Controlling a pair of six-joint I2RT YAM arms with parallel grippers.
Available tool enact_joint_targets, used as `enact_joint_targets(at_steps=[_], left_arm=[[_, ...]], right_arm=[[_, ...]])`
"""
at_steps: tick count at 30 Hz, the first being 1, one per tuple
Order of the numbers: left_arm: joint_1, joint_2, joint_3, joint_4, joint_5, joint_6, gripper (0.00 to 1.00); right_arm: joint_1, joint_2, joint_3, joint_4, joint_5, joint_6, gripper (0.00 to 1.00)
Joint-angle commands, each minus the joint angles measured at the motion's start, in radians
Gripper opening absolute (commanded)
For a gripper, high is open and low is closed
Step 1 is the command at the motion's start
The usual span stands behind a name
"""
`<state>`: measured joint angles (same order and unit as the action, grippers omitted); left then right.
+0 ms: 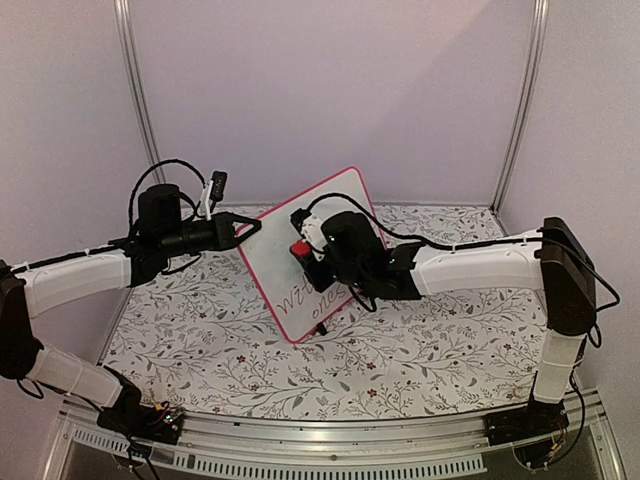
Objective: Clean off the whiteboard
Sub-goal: Erase the whiteboard at the center of the board.
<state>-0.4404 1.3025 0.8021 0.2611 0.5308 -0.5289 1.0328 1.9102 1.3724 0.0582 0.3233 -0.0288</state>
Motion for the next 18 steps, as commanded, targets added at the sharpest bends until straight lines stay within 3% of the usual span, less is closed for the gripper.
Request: enact_joint_targets(at_steps=[1,18], left_arm=[[-0.023,-0.025,0.001,0.029,0.106,-0.025,0.0],[-0.021,-0.022,-0.001,0.03,0.109,-0.026,0.0]], right_arm=[[-0.02,0.015,-0.064,-0.003,0.007,0.024,0.24],[-0.021,-0.022,-0.208,0.021,0.006,0.088,0.24]])
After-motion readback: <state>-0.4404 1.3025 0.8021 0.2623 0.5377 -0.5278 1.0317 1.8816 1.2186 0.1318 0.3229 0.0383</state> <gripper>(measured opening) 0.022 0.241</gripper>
